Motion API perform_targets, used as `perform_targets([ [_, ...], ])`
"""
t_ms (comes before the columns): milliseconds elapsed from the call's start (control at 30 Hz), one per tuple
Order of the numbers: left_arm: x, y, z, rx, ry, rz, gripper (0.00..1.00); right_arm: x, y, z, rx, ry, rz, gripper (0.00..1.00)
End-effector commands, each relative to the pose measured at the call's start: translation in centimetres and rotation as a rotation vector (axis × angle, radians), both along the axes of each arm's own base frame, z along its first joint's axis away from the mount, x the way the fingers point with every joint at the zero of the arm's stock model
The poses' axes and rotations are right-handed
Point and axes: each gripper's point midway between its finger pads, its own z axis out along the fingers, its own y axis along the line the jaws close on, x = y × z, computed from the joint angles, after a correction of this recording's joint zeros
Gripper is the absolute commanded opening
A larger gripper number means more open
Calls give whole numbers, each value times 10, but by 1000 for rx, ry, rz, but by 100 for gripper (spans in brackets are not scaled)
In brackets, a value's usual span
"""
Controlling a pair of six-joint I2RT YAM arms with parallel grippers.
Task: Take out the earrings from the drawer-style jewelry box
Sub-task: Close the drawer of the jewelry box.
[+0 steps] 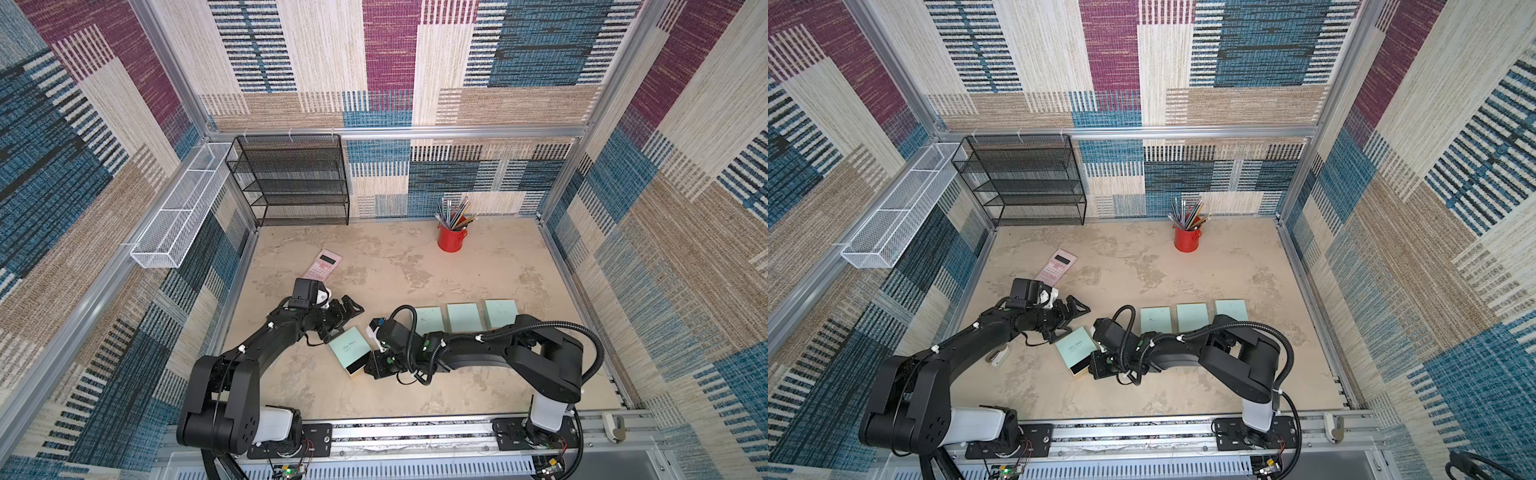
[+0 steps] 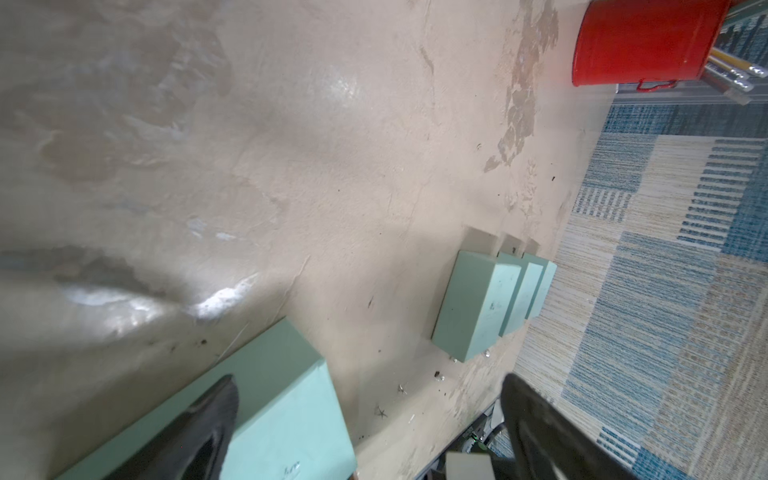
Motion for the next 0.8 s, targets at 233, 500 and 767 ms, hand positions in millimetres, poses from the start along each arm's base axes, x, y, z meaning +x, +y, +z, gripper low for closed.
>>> perform_targets([
  [233,-5,-5,-2,-34,14,-23,99,26,13,5,45,-27,-29,14],
  [500,-8,-5,-4,-31,36,-23,99,36,18,6,64,-32,-37,14],
  [767,-10,52,4,196,15,155,99,33,10,30,160,-43,-87,19],
])
